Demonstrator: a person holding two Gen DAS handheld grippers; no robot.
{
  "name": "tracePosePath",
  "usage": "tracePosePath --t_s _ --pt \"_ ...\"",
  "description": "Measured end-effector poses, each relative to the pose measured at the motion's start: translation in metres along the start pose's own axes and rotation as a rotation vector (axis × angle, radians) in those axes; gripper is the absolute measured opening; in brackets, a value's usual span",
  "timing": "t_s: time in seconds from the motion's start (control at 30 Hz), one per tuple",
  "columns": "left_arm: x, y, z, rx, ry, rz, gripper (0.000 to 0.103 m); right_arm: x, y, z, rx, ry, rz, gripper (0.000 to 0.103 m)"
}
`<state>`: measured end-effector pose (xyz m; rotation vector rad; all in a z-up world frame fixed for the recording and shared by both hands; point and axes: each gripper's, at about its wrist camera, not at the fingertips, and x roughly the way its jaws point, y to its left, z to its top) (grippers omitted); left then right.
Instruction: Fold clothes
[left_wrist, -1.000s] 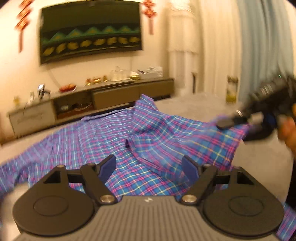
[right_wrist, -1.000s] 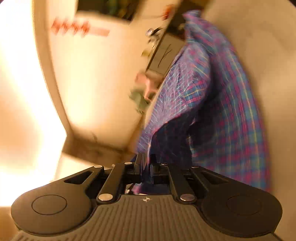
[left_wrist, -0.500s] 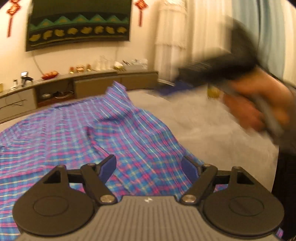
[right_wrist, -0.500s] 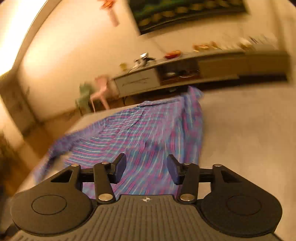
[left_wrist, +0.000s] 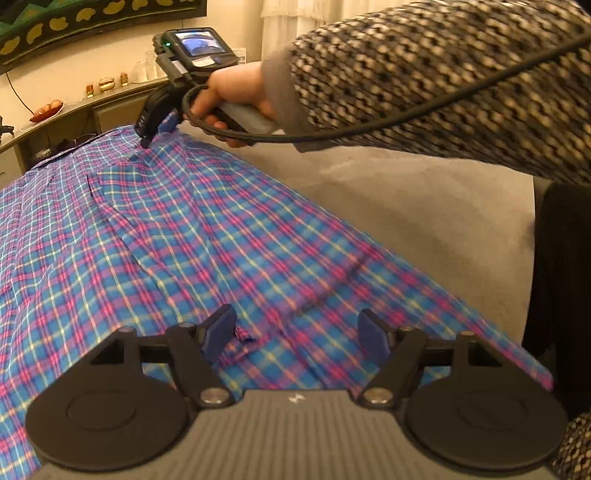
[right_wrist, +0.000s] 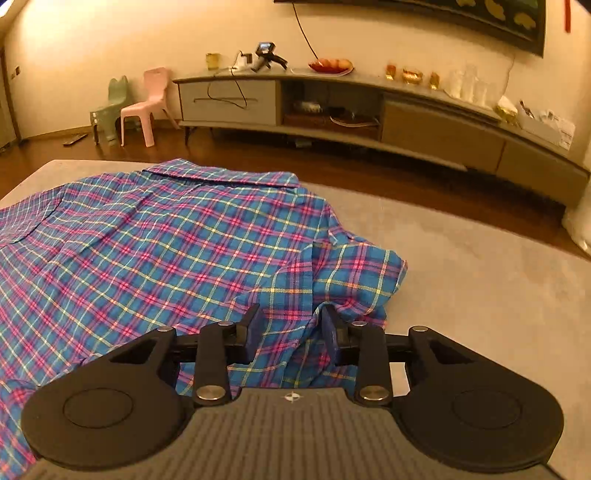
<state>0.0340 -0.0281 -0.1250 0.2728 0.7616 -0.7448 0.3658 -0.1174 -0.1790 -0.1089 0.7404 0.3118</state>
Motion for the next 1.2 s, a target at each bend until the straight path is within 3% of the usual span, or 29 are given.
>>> tracePosePath --t_s 0.1,0.17,0.27,0.33,0.43,0.5,0.6,0.67,0.73,0.87,1.03,1.1,1.2 --pt "-0.017 -0.004 -0.003 -0.030 0.022 -0.014 0.071 0.001 -0.005 0.000 -0.010 0.025 0.008 0.037" --pt "-0.038 -0.006 -0.006 -0.078 -0.002 0.007 0.071 -0.033 -0.007 0.000 0.024 0.053 -0.024 0.037" --pt "-0.073 -0.003 -0.021 -0.100 -0.042 0.107 0.071 -0.111 0.017 -0.017 0.008 -0.044 0.040 0.038" --pt "-0.093 0.008 -0.037 -0.127 -0.028 0.201 0.071 -0.161 0.044 -0.047 -0.045 -0.045 0.151 0.039" --pt "-0.121 0.029 -0.061 -0.181 0.002 0.336 0.071 -0.204 0.076 -0.112 -0.121 0.055 0.258 0.039" --pt "-0.127 0.050 -0.075 -0.277 0.063 0.387 0.069 -0.225 0.092 -0.156 -0.146 0.110 0.308 0.039" --pt "-0.124 0.052 -0.089 -0.326 0.106 0.405 0.065 -0.229 0.107 -0.197 -0.218 0.095 0.279 0.039" --pt "-0.122 0.049 -0.097 -0.346 0.127 0.410 0.066 -0.226 0.110 -0.197 -0.264 0.073 0.242 0.046" --pt "-0.120 0.043 -0.104 -0.368 0.142 0.404 0.066 -0.220 0.100 -0.192 -0.244 0.055 0.195 0.046" --pt "-0.128 0.015 -0.111 -0.346 0.099 0.402 0.067 -0.205 0.075 -0.179 -0.184 0.039 0.084 0.046" --pt "-0.181 0.039 -0.111 -0.376 -0.051 0.560 0.067 -0.206 0.067 -0.169 -0.130 0.064 -0.047 0.043" --pt "-0.206 0.055 -0.113 -0.421 -0.120 0.623 0.070 -0.233 0.084 -0.162 -0.135 0.002 -0.039 0.043" --pt "-0.255 0.113 -0.132 -0.656 -0.250 0.721 0.073 -0.276 0.135 -0.143 -0.119 -0.096 0.137 0.047"
